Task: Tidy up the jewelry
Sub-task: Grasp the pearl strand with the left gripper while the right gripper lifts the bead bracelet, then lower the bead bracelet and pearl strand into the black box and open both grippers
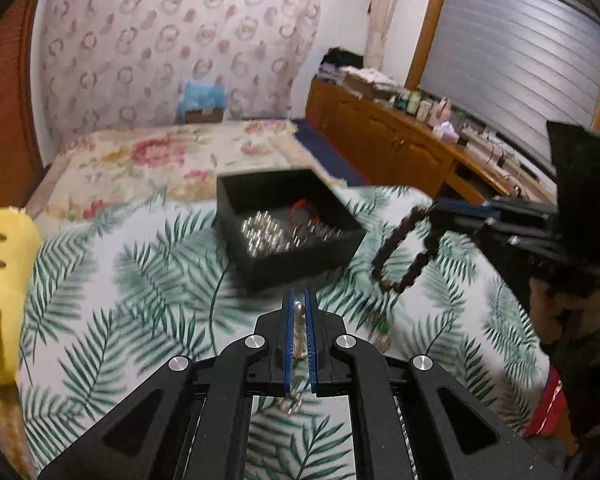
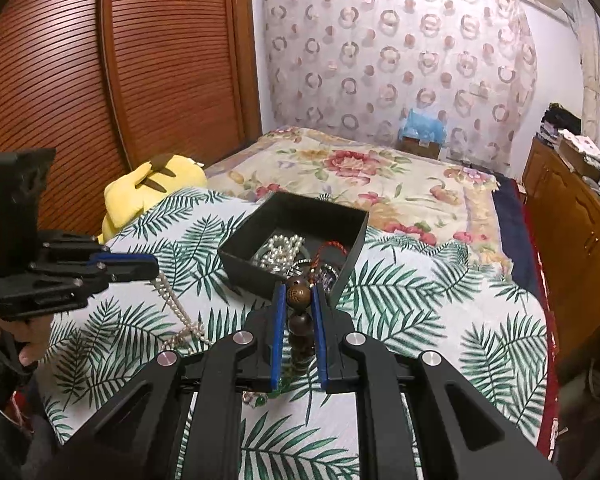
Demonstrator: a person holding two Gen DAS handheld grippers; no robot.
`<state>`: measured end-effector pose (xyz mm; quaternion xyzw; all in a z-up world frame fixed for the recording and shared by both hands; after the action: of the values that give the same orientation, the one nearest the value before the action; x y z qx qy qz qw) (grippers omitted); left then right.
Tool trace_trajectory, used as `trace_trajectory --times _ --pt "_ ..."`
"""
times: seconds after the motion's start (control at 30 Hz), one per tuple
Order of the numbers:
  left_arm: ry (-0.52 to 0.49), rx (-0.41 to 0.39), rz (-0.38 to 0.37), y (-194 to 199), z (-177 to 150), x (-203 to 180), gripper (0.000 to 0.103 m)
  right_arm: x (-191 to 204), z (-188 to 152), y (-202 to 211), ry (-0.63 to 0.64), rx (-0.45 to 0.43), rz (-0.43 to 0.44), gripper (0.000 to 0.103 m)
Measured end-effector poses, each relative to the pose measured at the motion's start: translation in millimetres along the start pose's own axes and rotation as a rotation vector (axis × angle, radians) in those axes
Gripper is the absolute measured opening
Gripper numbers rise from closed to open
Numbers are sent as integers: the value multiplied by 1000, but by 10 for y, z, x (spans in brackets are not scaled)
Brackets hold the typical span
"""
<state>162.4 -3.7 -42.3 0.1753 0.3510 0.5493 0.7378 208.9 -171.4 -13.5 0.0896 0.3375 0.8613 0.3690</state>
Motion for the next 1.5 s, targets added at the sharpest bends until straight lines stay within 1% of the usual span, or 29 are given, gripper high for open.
trace_trajectory --times 0.17,0.3,0.67,1.0,1.3,1.5 --pt "-62 -46 9 61 226 -193 4 -63 117 34 -1 -29 -4 15" --pt "-87 -75 17 105 379 -279 4 -81 173 19 7 -38 -2 15" --pt "-127 -162 39 254 839 -435 4 -170 395 -25 17 -69 7 15" --pt "-147 -222 54 304 1205 -571 4 -266 572 -95 12 -93 20 15" --pt "-163 -264 62 273 1548 -666 5 -332 662 -224 17 -99 30 15" --pt "-156 -251 66 156 1616 -641 5 -414 736 -406 -1 -92 35 15"
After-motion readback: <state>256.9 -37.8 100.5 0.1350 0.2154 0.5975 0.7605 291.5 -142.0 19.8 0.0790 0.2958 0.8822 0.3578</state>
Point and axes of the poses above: each gripper's, at about its wrist camera, not at the fingertips, and y roughly against the way its jaws point, x to its left, z to its top, the point moved 4 cm from there along -y, roughly the way its jaws point, and after that the axes turned 11 degrees about y, right-handed, at the moved point
